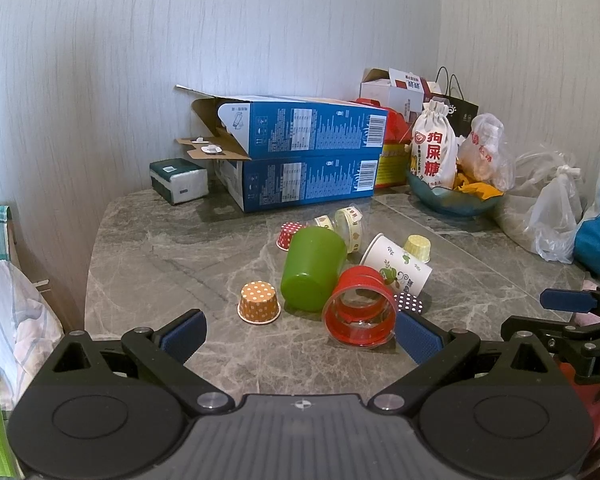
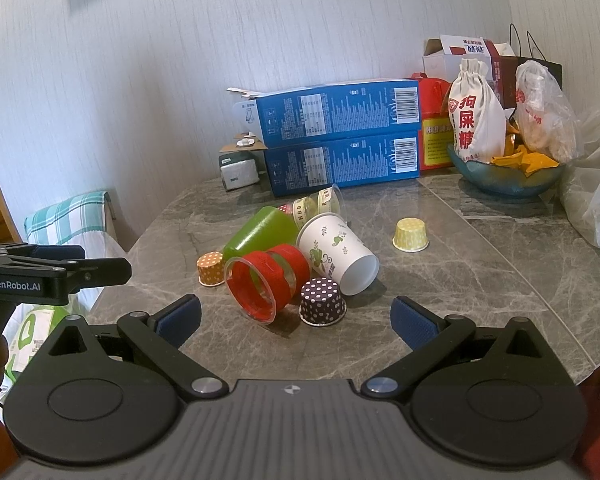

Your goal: Flip cup upright

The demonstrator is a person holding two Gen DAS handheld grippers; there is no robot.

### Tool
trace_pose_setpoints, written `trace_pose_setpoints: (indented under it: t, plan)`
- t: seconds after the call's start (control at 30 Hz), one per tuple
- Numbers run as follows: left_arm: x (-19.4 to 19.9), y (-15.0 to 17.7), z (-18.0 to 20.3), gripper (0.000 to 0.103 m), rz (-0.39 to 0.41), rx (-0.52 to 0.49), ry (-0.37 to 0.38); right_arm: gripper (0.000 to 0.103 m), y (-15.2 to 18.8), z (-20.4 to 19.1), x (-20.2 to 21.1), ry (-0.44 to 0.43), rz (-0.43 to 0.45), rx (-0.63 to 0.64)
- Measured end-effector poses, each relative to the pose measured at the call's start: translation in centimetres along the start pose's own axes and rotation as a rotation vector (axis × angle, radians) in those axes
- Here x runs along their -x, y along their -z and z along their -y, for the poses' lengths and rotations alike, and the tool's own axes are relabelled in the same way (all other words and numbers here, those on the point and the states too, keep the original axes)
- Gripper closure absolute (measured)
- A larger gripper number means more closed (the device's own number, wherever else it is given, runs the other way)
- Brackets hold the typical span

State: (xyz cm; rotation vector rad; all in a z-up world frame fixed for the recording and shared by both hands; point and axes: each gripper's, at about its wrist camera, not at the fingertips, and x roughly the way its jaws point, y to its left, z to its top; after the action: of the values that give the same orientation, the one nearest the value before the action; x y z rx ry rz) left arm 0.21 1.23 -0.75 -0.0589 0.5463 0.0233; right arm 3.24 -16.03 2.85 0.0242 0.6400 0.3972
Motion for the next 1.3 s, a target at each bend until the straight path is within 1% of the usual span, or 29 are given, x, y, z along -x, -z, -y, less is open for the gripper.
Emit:
trace_pose_setpoints:
  t: [0.6, 0.83, 0.9, 0.97, 1.0, 1.03, 1.1, 1.13, 1.17, 1.23, 1.3]
  plan:
    - [0.1, 0.0, 0.0, 0.001, 0.003, 0.005, 0.006, 0.001, 0.0, 0.0, 0.0, 0.001, 0.001, 0.001]
    - [0.5, 0.0, 0.2, 0.001, 0.009, 0.002, 0.007, 0.001, -0.1, -0.3, 0.7, 0.009, 0.005, 0.004]
    - [1.0, 0.0, 0.4, 0.001, 0.031, -0.014, -0.005, 0.001, -0.1, -0.4, 1.0, 0.007, 0.004, 0.006]
    - [1.6, 0.1, 0.6, 0.001, 0.08, -0.038, -0.035, 0.001, -0.2, -0.5, 1.1, 0.0, 0.004, 0.01]
    - [1.8, 0.1, 0.6, 0.0, 0.097, -0.039, -0.027, 0.001, -0.2, -0.6, 1.2, -0.004, 0.006, 0.016]
    - [1.8, 0.0, 0.4, 0.0, 0.106, -0.032, 0.001, 0.001, -0.3, -0.6, 1.3, -0.008, 0.013, 0.023]
    - [1.5, -0.2, -0.2, 0.0, 0.107, -0.015, 0.085, 0.001, -0.5, -0.5, 1.3, -0.015, 0.032, 0.026]
    - [1.2, -0.2, -0.3, 0.0, 0.089, -0.014, 0.115, 0.001, -0.5, -0.4, 1.2, -0.025, 0.034, 0.027]
    - [0.8, -0.1, -0.3, 0.0, 0.052, -0.024, 0.133, 0.001, -0.5, -0.5, 1.0, -0.031, 0.035, 0.032]
    - [0.2, 0.4, -0.1, 0.0, 0.02, -0.043, 0.132, 0.001, -0.5, -0.5, 0.4, -0.034, 0.043, 0.052]
    - [-0.3, 0.8, -0.5, 0.0, 0.004, -0.035, 0.123, 0.001, -1.0, -0.7, -0.9, -0.025, -0.012, 0.093]
